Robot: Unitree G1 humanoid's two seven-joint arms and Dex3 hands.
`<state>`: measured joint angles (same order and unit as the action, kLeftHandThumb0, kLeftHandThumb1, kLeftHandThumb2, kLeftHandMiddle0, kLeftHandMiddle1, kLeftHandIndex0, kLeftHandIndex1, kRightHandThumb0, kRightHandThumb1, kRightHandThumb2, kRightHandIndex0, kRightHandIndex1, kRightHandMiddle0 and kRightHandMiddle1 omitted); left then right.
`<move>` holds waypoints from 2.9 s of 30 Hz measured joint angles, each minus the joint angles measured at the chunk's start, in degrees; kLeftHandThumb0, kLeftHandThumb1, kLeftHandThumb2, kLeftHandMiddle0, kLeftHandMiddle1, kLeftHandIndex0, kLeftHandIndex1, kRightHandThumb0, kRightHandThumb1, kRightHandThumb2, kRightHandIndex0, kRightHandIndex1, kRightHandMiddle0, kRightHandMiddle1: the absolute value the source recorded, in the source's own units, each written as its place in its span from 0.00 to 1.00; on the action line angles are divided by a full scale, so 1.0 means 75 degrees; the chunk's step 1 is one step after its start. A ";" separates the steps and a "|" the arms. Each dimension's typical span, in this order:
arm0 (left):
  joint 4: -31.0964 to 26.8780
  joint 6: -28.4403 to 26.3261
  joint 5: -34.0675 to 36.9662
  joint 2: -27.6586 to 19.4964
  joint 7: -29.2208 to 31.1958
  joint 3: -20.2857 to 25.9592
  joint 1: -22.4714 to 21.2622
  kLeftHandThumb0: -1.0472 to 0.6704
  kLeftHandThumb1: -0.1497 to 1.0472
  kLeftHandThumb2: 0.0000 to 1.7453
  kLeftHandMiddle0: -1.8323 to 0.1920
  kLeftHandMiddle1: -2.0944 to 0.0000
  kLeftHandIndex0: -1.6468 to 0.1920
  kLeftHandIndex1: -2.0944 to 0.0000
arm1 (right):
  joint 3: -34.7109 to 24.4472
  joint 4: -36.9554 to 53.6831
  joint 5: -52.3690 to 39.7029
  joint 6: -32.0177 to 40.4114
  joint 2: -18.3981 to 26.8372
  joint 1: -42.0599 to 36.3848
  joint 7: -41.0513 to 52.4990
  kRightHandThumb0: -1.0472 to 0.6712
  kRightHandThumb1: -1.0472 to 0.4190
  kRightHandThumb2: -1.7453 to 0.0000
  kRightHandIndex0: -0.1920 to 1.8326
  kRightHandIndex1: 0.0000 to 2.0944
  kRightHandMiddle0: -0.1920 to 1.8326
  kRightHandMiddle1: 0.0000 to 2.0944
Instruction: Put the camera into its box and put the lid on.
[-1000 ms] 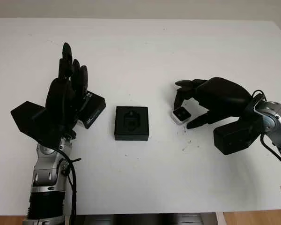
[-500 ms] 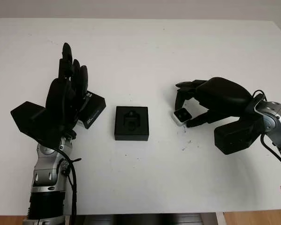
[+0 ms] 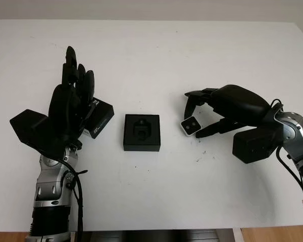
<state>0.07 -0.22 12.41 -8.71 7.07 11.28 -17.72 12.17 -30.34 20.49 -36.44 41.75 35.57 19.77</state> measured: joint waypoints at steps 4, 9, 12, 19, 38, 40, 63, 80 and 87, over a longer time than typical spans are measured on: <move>0.0034 -0.0020 0.0003 0.0000 0.0004 0.0021 -0.0001 0.17 1.00 0.18 1.00 1.00 1.00 1.00 | -0.0196 0.0001 -0.0714 0.0238 -0.0285 -0.0047 0.0440 0.40 0.02 0.97 0.25 0.08 0.22 0.86; 0.0101 -0.0020 0.0004 0.0001 0.0010 0.0039 0.0000 0.17 1.00 0.19 1.00 1.00 1.00 1.00 | -0.0377 0.0023 -0.1291 0.0577 -0.0497 -0.0115 0.0850 0.39 0.02 0.97 0.24 0.09 0.21 0.86; 0.0102 -0.0013 -0.0043 -0.0042 0.0031 0.0038 0.0000 0.17 1.00 0.21 1.00 1.00 1.00 1.00 | -0.0552 0.0222 -0.1486 0.0908 -0.0573 -0.0192 0.0940 0.40 0.02 0.97 0.24 0.09 0.20 0.85; 0.0102 -0.0007 -0.0064 -0.0052 0.0028 0.0040 0.0000 0.17 1.00 0.21 1.00 1.00 1.00 1.00 | -0.0919 0.0927 -0.1725 0.1670 -0.0768 -0.0289 0.0921 0.40 0.02 0.97 0.22 0.12 0.20 0.83; 0.0111 -0.0007 0.0012 -0.0098 0.0130 0.0110 0.0001 0.17 1.00 0.21 1.00 1.00 1.00 1.00 | -0.1628 0.2746 -0.4011 0.4376 -0.2962 -0.0901 0.0852 0.37 0.00 0.97 0.00 0.41 0.19 0.86; 0.0111 -0.0007 -0.0031 -0.0114 0.0127 0.0110 0.0002 0.17 1.00 0.21 1.00 1.00 1.00 1.00 | -0.1568 0.2905 -0.4085 0.4621 -0.3188 -0.1049 0.0826 0.36 0.00 0.97 0.00 0.40 0.19 0.86; 0.0191 0.0065 -0.0004 -0.0075 0.0126 0.0145 0.0005 0.18 1.00 0.20 1.00 1.00 1.00 1.00 | -0.0852 0.2744 -0.3680 0.4979 -0.4367 -0.1946 0.0605 0.35 0.00 0.96 0.00 0.36 0.20 0.90; 0.0198 0.0016 0.0077 -0.0057 0.0134 0.0147 0.0004 0.18 1.00 0.19 1.00 1.00 1.00 1.00 | -0.0931 0.1576 -0.3352 0.4579 -0.4742 -0.1437 0.0253 0.32 0.00 0.95 0.00 0.35 0.21 0.87; 0.0276 0.0021 -0.0044 -0.0102 0.0142 0.0129 0.0004 0.17 1.00 0.21 1.00 1.00 1.00 1.00 | -0.0946 0.1300 -0.3471 0.4454 -0.4983 -0.1325 0.0300 0.33 0.00 0.93 0.00 0.34 0.19 0.90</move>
<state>2.14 -0.06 12.08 -9.47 8.14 12.25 -17.69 5.08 -20.59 -5.54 -3.03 4.38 25.63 22.02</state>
